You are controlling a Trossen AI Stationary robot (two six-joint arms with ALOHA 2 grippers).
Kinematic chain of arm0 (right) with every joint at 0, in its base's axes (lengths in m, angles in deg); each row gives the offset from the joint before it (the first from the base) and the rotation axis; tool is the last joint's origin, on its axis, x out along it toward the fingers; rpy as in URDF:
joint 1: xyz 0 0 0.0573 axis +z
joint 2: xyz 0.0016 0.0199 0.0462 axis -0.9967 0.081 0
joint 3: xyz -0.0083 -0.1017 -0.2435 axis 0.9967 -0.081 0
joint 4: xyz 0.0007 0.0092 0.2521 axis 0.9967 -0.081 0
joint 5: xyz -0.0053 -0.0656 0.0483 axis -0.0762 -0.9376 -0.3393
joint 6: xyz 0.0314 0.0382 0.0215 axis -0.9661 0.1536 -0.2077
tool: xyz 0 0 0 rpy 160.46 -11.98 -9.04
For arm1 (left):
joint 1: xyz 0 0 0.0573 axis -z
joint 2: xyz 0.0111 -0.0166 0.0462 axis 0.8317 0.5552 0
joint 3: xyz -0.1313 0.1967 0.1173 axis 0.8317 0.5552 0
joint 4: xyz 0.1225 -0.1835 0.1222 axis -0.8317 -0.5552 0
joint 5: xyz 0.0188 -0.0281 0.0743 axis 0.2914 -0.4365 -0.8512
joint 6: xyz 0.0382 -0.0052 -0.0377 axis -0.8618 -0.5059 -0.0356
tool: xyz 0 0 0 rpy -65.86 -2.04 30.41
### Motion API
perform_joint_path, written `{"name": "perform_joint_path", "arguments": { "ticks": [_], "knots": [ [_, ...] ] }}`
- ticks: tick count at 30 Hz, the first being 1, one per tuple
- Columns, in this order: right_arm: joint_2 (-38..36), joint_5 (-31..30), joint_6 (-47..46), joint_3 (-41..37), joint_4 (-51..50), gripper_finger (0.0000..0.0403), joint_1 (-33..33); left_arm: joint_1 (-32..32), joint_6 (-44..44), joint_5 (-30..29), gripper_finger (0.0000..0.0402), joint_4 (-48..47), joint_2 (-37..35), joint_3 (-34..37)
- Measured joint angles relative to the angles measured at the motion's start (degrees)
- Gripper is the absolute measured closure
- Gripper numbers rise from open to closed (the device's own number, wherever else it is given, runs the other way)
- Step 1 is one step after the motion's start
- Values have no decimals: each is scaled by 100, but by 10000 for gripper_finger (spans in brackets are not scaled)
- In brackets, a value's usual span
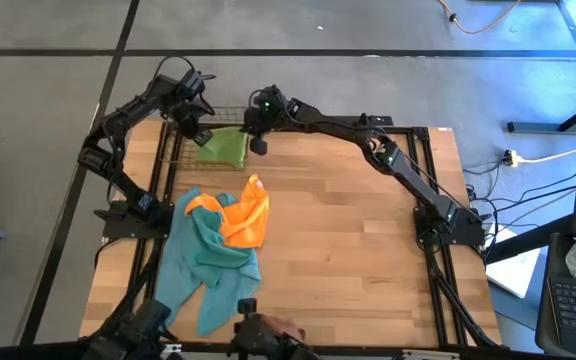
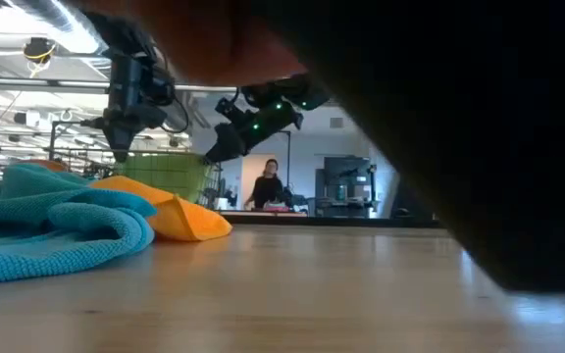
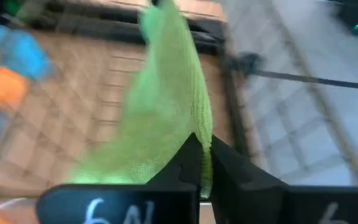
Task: Fold microfiber towels
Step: Put the folded green microfiber cloth into the wire basket
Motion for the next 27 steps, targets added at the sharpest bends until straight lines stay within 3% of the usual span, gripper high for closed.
{"name": "perform_joint_path", "arguments": {
  "ticks": [10, 14, 27],
  "knots": [
    [-20, -46, 151, -1, 1047, 382, 52, 298, 63, -1210, 401, 270, -313, 0],
    [-6, -428, 196, -1, 1122, 393, 77, 264, 59, -1688, 402, 646, -339, 0],
    [19, -844, 555, -1, 1359, 394, -41, -11, 254, -1686, 401, 1344, -282, 9]
  ]
}}
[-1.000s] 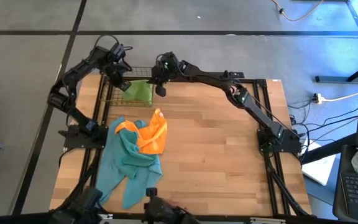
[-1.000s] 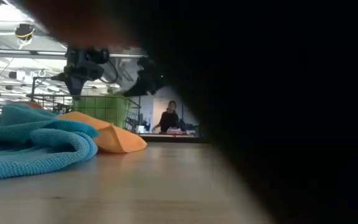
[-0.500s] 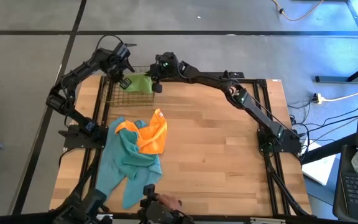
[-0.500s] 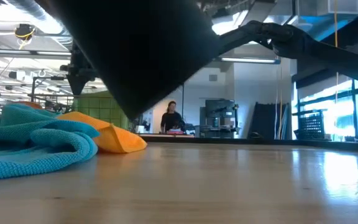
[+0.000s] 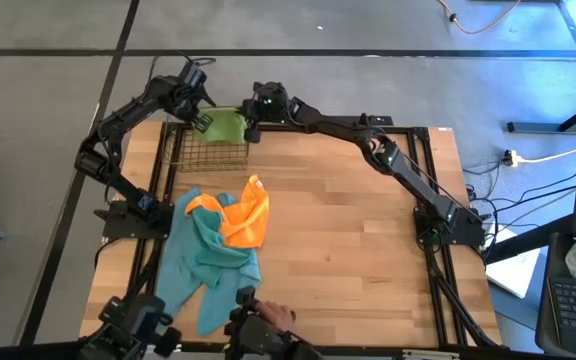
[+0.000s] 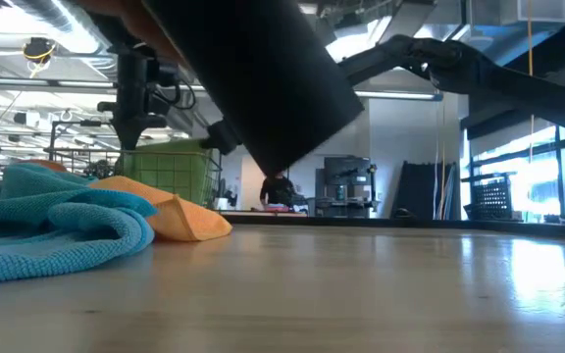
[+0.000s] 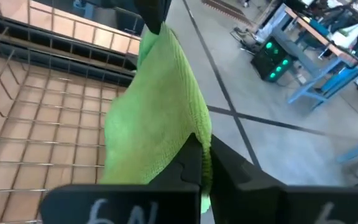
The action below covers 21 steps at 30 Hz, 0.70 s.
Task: Fold microfiber towels
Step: Put the folded green microfiber cloth into the wire basket
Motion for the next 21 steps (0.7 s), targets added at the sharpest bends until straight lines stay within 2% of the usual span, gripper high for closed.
{"name": "perform_joint_path", "arguments": {
  "ticks": [13, 21],
  "knots": [
    [11, 41, -202, -30, 156, 378, -131, -117, -31, -67, 401, 572, -11, 0],
    [17, 665, -71, -98, 238, 387, -146, -145, -46, 11, 401, 577, -13, 206]
  ]
}}
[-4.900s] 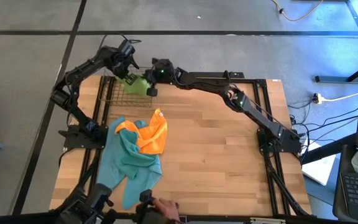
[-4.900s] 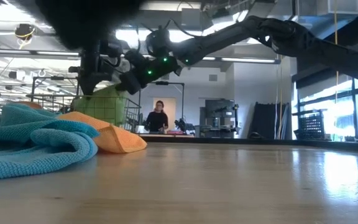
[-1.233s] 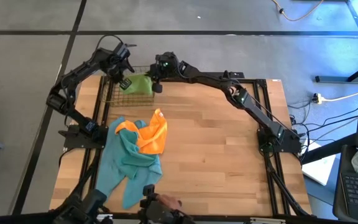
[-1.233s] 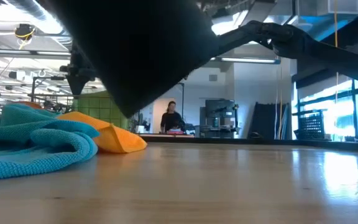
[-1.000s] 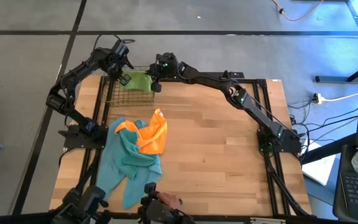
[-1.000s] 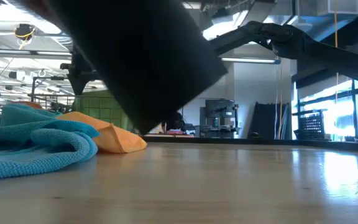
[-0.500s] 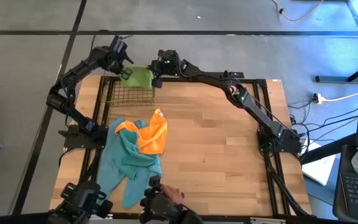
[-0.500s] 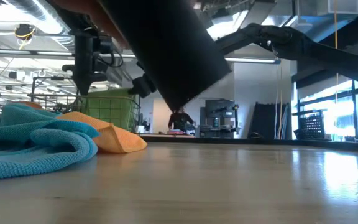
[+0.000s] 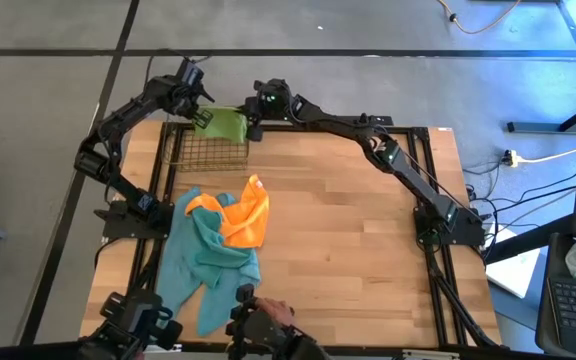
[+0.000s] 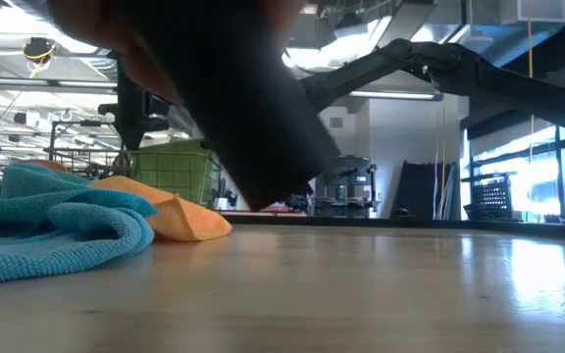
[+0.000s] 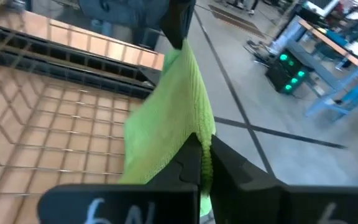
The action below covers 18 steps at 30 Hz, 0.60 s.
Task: Fold microfiber towels
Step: Put the folded green microfiber cloth into the wire basket
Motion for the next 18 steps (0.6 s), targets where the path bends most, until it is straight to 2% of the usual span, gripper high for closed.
{"name": "perform_joint_path", "arguments": {
  "ticks": [6, 9, 12, 18],
  "knots": [
    [42, 241, 290, 0, 37, 379, -3, 0, 10, 38, 401, 279, 0, 350],
    [115, 552, 292, -2, -90, 378, -43, 0, 60, 20, 401, 381, 0, 444],
    [173, 568, 107, -2, -159, 378, -63, 0, 43, 25, 401, 416, -2, 445],
    [173, 1037, -181, -2, -335, 380, -72, 0, -311, 616, 401, -33, -2, 320]
  ]
}}
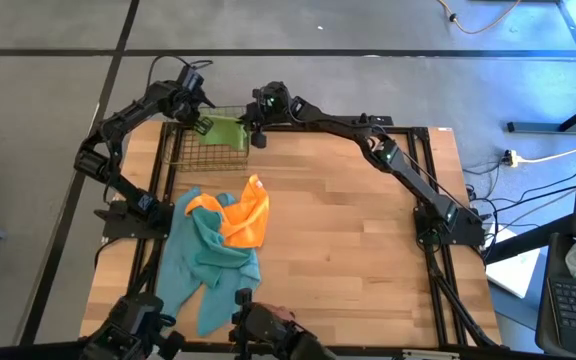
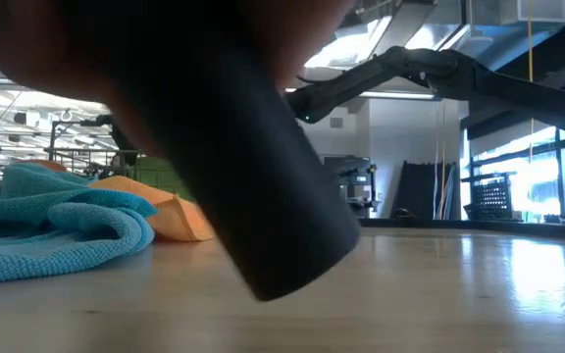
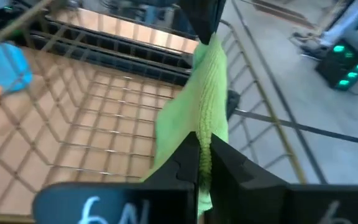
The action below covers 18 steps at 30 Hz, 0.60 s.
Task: Fold microfiber towels
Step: Put the folded green microfiber cloth into the wire basket
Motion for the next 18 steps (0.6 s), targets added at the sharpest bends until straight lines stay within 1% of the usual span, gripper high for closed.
{"name": "perform_joint_path", "arguments": {
  "ticks": [4, 10, 13, 15, 18],
  "knots": [
    [-2, 614, -473, 0, -50, 385, 0, 2, -352, 257, 401, -490, 2, -147],
    [-2, 1076, -1113, 0, -145, 381, 2, -66, -382, 809, 401, -1135, 2, -513],
    [-2, 1521, -1496, 0, -146, 385, 2, -68, -269, 1035, 401, -1679, 2, -812],
    [-2, 1918, -1510, 34, -170, 389, -1, -68, -102, 1269, 401, -2041, 0, -1030],
    [-21, 2502, -1487, 101, -127, 390, -12, -66, 250, 1894, 401, -2629, -2, -1306]
  ]
}}
